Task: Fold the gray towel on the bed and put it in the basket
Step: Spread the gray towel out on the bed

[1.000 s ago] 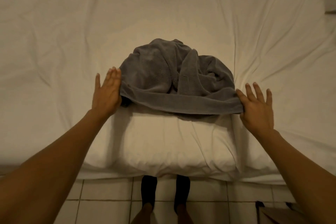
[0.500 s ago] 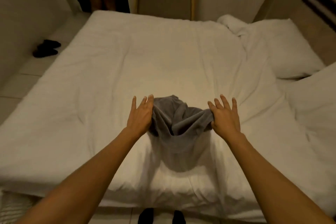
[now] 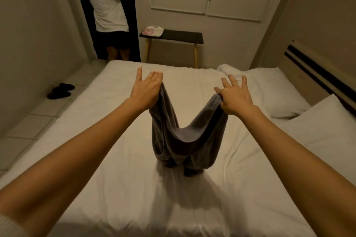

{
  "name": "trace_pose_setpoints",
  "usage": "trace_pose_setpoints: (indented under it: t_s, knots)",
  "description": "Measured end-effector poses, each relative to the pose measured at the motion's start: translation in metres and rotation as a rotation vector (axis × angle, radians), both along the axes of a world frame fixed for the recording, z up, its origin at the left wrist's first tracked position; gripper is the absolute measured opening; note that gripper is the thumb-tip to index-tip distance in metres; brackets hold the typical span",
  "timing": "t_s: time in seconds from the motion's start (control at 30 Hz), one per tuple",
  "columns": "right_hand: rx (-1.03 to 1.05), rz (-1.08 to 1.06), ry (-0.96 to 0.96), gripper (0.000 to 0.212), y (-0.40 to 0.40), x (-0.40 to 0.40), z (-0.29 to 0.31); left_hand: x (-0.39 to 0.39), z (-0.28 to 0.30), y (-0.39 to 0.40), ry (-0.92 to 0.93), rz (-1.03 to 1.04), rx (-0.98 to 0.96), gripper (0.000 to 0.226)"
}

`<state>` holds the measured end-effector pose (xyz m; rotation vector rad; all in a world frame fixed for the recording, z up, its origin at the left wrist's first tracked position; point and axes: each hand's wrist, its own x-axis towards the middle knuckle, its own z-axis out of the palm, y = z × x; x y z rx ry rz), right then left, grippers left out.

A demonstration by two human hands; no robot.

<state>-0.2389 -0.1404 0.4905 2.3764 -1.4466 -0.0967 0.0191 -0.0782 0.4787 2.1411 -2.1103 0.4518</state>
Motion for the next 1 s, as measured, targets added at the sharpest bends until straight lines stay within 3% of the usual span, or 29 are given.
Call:
trace_pose_setpoints:
  t_s: [0.17, 0.37, 0.53, 0.7, 1.0]
  knots:
    - [-0.001, 0.031, -0.132, 0.057, 0.025, -0.014, 0.025, 0.009, 0.037, 0.031, 0.007, 0.004, -0.067, 0.064]
    - [0.208, 0.056, -0.674, 0.065, 0.032, -0.035, 0.005, 0.013, 0.035, 0.049, 0.176, -0.050, -0.010, 0.059]
    - [0.469, -0.016, -0.642, 0.065, 0.045, -0.029, -0.101, 0.009, -0.090, 0.063, 0.220, -0.042, 0.242, 0.056]
    - [0.738, -0.165, -0.590, 0.051, 0.067, -0.027, -0.206, -0.001, -0.208, 0.092, 0.388, -0.021, 0.574, 0.059]
    - [0.860, -0.222, -0.412, 0.038, 0.056, -0.014, -0.278, -0.005, -0.281, 0.071, 0.255, -0.017, 0.785, 0.054]
